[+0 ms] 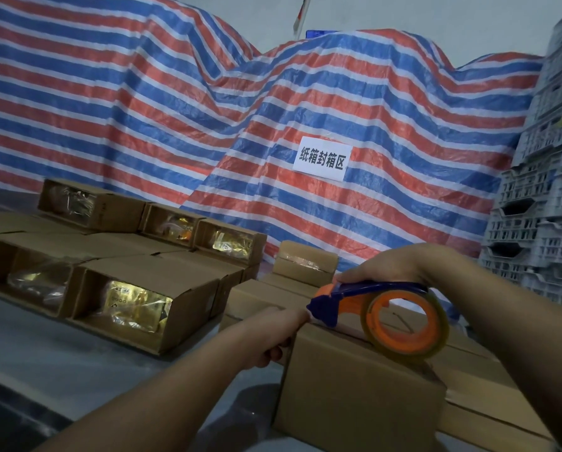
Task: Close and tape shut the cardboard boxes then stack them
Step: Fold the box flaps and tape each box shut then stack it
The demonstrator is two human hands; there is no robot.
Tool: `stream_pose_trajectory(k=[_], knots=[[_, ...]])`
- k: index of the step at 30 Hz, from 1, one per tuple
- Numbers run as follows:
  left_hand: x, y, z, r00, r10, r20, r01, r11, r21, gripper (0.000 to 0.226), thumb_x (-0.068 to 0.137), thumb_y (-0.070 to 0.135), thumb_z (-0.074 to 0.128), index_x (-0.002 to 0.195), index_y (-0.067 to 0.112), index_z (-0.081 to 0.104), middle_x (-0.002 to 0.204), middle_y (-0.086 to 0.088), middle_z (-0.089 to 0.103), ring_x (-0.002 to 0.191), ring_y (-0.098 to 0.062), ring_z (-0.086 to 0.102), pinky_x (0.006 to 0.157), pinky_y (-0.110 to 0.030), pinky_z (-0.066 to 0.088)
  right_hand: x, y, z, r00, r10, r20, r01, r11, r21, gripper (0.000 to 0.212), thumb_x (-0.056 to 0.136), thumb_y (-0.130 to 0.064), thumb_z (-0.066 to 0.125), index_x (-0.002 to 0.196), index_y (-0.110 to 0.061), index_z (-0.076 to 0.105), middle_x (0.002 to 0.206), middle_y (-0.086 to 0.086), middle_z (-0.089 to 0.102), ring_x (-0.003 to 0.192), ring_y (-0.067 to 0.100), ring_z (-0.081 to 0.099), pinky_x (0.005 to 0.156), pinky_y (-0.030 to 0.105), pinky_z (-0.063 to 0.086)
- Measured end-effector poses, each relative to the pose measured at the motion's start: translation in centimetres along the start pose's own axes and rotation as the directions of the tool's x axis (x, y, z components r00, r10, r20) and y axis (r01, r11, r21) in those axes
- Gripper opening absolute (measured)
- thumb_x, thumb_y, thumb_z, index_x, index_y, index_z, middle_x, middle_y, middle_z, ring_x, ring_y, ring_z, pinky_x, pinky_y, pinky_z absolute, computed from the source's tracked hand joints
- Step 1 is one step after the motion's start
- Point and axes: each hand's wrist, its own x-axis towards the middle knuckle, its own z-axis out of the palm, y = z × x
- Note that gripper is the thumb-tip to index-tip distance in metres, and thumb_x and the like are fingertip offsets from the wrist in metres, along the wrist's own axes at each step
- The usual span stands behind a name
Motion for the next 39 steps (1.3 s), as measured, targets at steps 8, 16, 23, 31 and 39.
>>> stream_pose_trajectory(k=[8, 16, 23, 31, 39], knots=[[0.0, -0.2, -0.1, 0.999, 0.003, 0.045, -0.004, 1.0, 0.012, 0.034, 0.094, 0.054, 0.045, 0.089, 0.022, 0.058, 0.065, 0.005, 0.047, 0.051, -0.008, 0.037, 0.042, -0.017, 0.026, -1.0, 1.5, -1.0, 0.999, 0.04, -0.002, -0.04, 0.998, -0.045, 0.054, 0.093, -0.063, 0.055, 0.108, -0.012, 0.063, 0.068, -0.001, 0.069, 0.053, 0.008, 0.063, 0.058, 0.018, 0.05], [-0.5, -0.2, 0.5, 0.999, 0.024, 0.042, -0.021, 0.998, -0.061, 0.033, 0.096, 0.05, 0.046, 0.091, 0.02, 0.058, 0.065, 0.003, 0.047, 0.049, -0.009, 0.039, 0.042, -0.017, 0.026, -4.3, 8.0, -2.6, 0.98, 0.171, -0.099, -0.189, 0.955, -0.228, 0.06, 0.087, -0.076, 0.048, 0.097, -0.021, 0.071, 0.079, -0.003, 0.073, 0.07, 0.01, 0.068, 0.075, 0.02, 0.052], [-0.9, 0.5, 0.0, 0.995, -0.007, 0.098, 0.012, 0.999, -0.048, 0.033, 0.097, 0.047, 0.045, 0.08, 0.021, 0.056, 0.059, 0.006, 0.048, 0.048, -0.008, 0.039, 0.044, -0.018, 0.025, -3.6, 8.6, -1.3, 0.978, 0.158, -0.136, -0.192, 0.939, -0.285, 0.044, 0.091, -0.074, 0.047, 0.099, -0.034, 0.064, 0.098, -0.005, 0.073, 0.083, 0.006, 0.069, 0.061, 0.016, 0.046], [-2.9, 3.3, 1.2, 0.839, 0.532, -0.117, -0.399, 0.746, 0.533, 0.041, 0.097, 0.059, 0.037, 0.116, 0.031, 0.059, 0.106, 0.007, 0.066, 0.093, -0.007, 0.062, 0.085, -0.031, 0.051, -2.9, 8.7, -1.4, 0.979, 0.177, -0.103, -0.196, 0.957, -0.215, 0.043, 0.095, -0.066, 0.049, 0.101, -0.025, 0.062, 0.058, -0.011, 0.069, 0.052, 0.001, 0.064, 0.046, 0.013, 0.048], [-4.0, 3.1, 4.2, 0.843, 0.491, 0.22, -0.419, 0.341, 0.842, 0.053, 0.09, 0.071, 0.04, 0.119, 0.029, 0.055, 0.105, 0.006, 0.06, 0.093, -0.011, 0.056, 0.086, -0.035, 0.052, -2.5, 8.9, -1.9, 0.993, 0.114, 0.028, -0.099, 0.939, -0.331, 0.022, 0.105, -0.049, 0.045, 0.091, -0.036, 0.055, 0.063, -0.016, 0.069, 0.052, -0.005, 0.063, 0.05, 0.009, 0.048]])
